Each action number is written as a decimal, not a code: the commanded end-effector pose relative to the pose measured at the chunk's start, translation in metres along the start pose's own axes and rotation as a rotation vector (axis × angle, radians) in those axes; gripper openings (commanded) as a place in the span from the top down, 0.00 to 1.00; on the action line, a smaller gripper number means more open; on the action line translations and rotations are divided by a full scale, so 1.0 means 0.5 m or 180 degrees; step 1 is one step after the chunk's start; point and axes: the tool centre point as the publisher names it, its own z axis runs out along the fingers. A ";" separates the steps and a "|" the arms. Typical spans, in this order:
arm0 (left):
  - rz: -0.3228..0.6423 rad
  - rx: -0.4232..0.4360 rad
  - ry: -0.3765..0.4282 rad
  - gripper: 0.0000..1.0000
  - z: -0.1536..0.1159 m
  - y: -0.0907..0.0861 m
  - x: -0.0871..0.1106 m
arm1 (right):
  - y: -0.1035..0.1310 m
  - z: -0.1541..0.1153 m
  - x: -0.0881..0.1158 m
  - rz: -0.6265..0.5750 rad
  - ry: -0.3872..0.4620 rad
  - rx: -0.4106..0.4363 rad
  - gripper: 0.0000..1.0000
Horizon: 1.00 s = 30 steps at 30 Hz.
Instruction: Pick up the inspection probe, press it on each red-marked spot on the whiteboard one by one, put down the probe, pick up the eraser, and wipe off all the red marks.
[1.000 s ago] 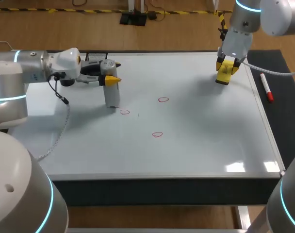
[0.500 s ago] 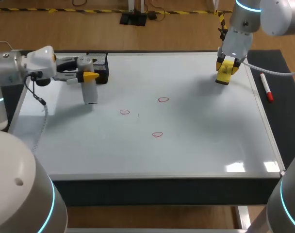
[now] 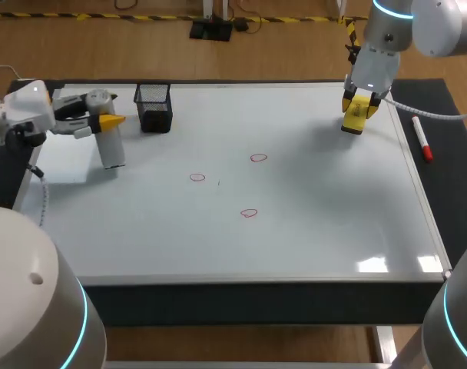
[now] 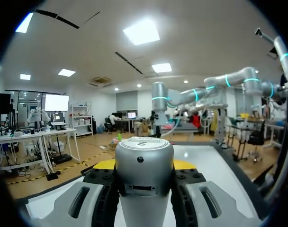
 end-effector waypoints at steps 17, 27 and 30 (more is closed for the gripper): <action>0.0004 0.0025 -0.0345 1.00 -0.066 -0.013 -0.011 | -0.001 -0.002 0.000 -0.0005 0.0011 0.0004 1.00; 0.0004 0.0025 -0.0345 1.00 -0.066 -0.013 -0.011 | 0.032 -0.006 -0.028 -0.0125 0.0089 0.0052 1.00; 0.0004 0.0025 -0.0345 1.00 -0.066 -0.013 -0.011 | 0.054 -0.011 -0.050 -0.0226 0.0079 0.0068 1.00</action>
